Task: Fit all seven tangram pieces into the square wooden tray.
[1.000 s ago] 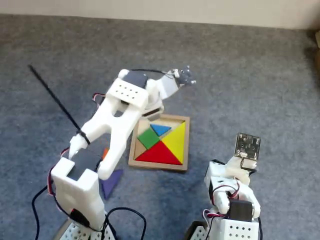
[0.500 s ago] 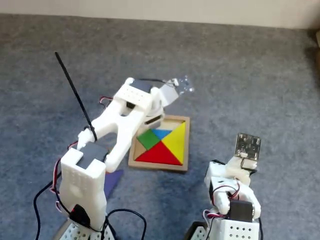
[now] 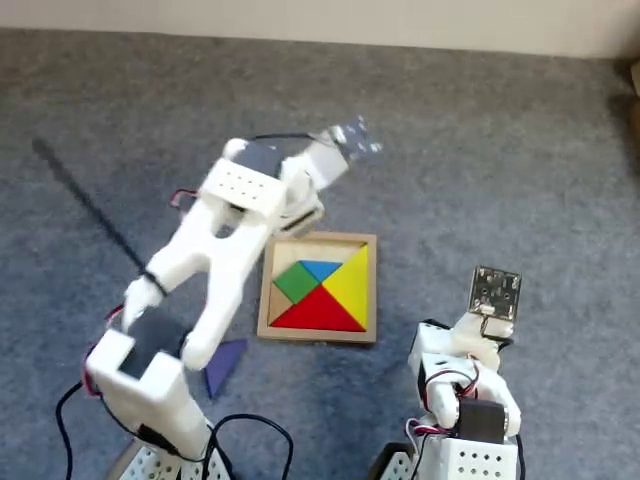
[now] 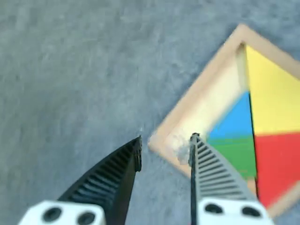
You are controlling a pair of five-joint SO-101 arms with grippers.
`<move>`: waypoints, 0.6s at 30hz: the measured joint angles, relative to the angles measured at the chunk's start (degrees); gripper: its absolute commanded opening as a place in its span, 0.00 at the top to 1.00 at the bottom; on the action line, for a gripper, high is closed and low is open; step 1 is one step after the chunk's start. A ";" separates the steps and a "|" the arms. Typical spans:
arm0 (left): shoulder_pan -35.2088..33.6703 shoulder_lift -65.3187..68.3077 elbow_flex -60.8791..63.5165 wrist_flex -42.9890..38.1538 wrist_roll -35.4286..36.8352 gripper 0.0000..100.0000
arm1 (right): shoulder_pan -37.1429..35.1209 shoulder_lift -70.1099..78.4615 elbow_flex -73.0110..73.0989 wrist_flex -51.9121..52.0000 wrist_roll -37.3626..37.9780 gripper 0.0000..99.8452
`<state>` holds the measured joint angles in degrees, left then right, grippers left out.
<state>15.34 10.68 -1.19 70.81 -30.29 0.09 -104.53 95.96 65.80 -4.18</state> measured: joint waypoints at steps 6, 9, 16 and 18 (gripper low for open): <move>-3.60 -7.74 0.00 12.40 1.58 0.82 | 0.00 0.00 0.00 0.00 0.00 0.99; -6.59 -10.73 0.35 16.62 5.19 0.82 | 0.00 0.00 0.00 0.00 0.00 0.99; -8.35 -18.46 12.84 19.34 5.98 0.76 | 0.00 0.00 0.00 0.00 0.00 0.99; -8.35 -21.27 17.93 19.34 5.98 0.76 | 0.00 0.00 0.00 0.00 0.00 0.99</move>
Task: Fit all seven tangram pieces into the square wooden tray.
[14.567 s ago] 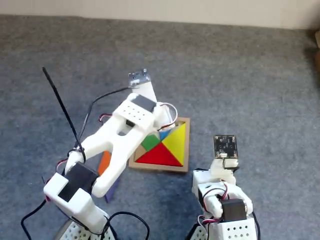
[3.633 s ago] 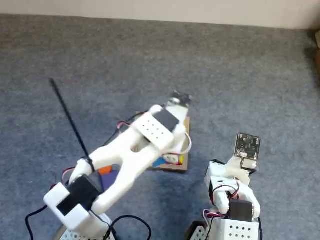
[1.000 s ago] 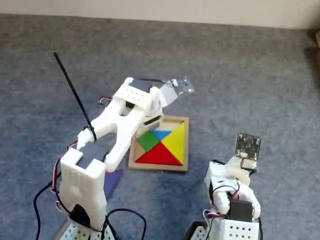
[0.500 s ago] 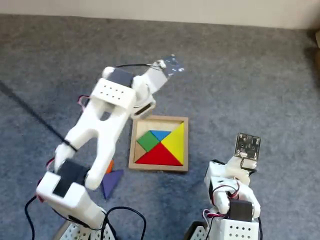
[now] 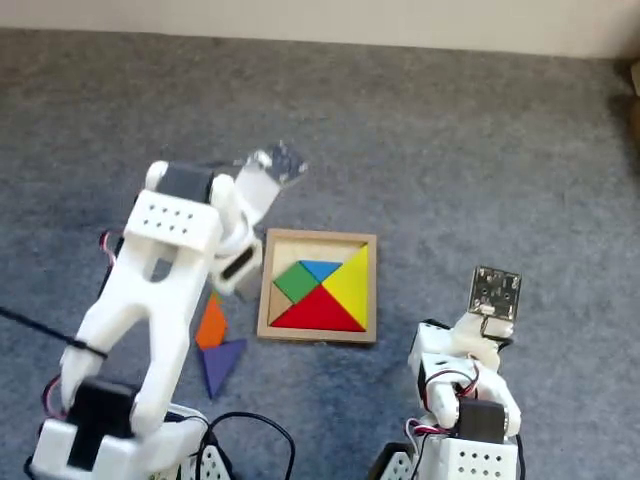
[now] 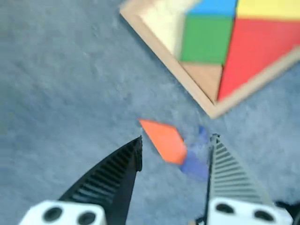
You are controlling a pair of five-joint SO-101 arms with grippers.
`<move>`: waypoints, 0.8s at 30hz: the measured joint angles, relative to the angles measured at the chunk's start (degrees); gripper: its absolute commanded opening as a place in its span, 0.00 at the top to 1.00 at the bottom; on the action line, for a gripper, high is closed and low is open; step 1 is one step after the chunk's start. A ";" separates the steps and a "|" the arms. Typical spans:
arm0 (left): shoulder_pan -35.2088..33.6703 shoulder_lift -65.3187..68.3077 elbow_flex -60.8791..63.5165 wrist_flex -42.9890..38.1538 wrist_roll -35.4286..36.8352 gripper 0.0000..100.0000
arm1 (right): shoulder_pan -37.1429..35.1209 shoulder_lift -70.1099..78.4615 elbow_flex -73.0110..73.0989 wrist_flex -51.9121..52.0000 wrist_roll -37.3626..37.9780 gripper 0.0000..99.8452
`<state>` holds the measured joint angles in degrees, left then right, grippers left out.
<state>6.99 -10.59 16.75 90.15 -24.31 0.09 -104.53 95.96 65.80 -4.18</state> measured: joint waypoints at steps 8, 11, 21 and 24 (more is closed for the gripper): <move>0.00 -15.21 21.80 -4.84 0.00 0.76 | 0.00 0.00 0.00 0.00 0.00 0.99; 0.00 -18.55 28.48 -7.03 -2.11 0.76 | 0.00 0.00 0.00 0.00 0.00 0.99; -3.34 -19.69 39.82 -12.84 -3.87 0.76 | 0.00 0.00 0.00 0.00 0.00 0.99; -3.16 -19.69 43.69 -16.79 -3.87 0.76 | 0.00 0.00 0.00 0.00 0.00 0.99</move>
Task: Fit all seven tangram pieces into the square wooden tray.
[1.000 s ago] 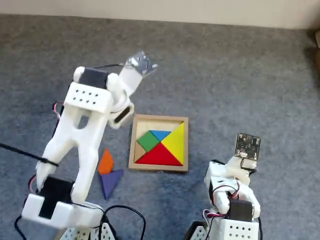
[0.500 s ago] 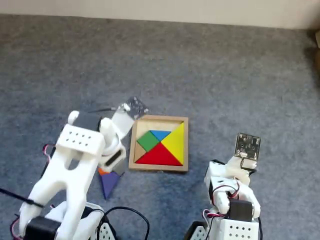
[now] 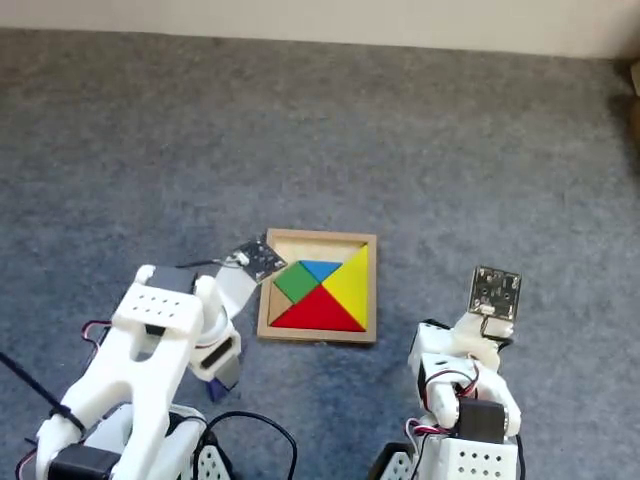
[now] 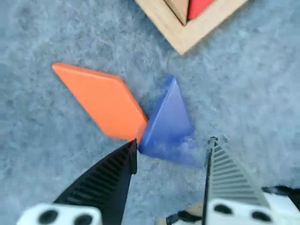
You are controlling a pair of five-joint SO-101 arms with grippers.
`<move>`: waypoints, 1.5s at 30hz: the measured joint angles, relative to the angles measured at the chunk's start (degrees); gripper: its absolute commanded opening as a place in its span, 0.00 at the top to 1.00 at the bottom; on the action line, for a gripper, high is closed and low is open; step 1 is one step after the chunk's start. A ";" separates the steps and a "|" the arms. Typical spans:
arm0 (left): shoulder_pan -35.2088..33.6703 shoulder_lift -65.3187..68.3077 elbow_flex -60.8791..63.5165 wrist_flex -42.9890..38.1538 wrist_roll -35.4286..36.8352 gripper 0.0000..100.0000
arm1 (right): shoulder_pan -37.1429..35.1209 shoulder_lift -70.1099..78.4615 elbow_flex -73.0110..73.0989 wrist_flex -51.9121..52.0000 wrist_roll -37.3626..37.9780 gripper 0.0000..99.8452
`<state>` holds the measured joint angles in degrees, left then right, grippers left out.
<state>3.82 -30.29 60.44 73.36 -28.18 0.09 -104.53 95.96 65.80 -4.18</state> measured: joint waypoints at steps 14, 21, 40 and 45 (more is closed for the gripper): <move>-0.18 -1.41 5.27 -8.26 0.09 0.85 | 0.00 0.00 0.00 0.00 0.00 0.99; 3.52 -1.49 5.27 -8.26 0.09 0.86 | 0.00 0.00 0.00 0.00 0.00 0.99; 4.75 -1.05 -7.12 5.80 0.09 0.93 | 0.00 0.00 0.00 0.00 0.00 0.99; 4.66 -1.05 -9.58 7.38 0.09 0.89 | 0.00 0.00 0.00 0.00 0.00 0.99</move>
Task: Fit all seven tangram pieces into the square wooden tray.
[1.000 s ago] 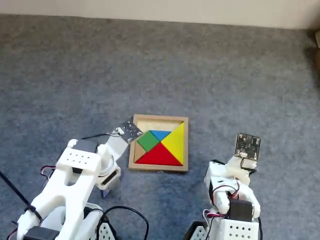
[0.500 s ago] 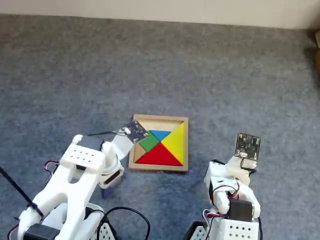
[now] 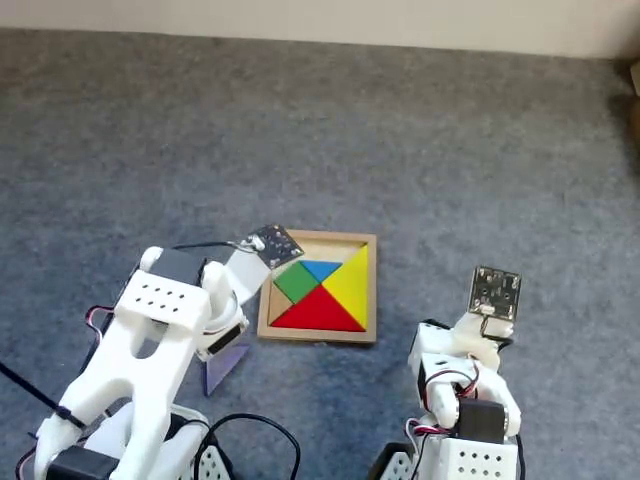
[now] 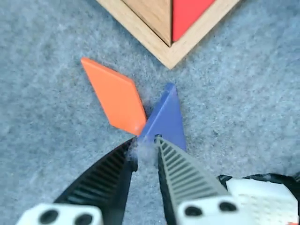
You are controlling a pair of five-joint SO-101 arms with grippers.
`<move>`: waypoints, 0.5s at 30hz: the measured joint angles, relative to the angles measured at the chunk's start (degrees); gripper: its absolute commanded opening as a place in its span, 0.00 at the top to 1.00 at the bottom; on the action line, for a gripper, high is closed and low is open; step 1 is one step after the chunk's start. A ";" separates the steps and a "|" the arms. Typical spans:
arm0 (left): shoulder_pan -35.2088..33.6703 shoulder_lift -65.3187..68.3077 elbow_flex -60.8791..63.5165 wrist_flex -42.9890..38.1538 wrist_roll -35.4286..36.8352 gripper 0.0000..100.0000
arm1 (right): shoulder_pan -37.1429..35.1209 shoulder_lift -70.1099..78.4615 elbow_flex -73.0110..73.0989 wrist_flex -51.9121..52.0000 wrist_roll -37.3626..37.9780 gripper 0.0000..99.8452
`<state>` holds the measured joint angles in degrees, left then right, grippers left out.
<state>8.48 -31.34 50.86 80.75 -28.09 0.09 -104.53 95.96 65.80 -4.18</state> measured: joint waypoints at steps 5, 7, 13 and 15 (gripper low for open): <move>0.00 0.00 -0.88 2.81 0.00 0.77 | 0.00 0.00 0.00 0.00 0.00 0.99; 0.00 0.00 -0.79 2.90 0.00 0.77 | 0.00 0.00 0.00 0.00 0.00 0.99; -2.37 0.09 7.30 -5.01 0.00 0.77 | 0.00 0.00 0.00 0.00 0.00 0.99; -3.08 0.00 11.52 -10.64 -0.09 0.77 | 0.00 0.00 0.00 0.00 0.00 0.99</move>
<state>5.41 -31.34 62.37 70.11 -28.18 0.09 -104.53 95.96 65.80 -4.18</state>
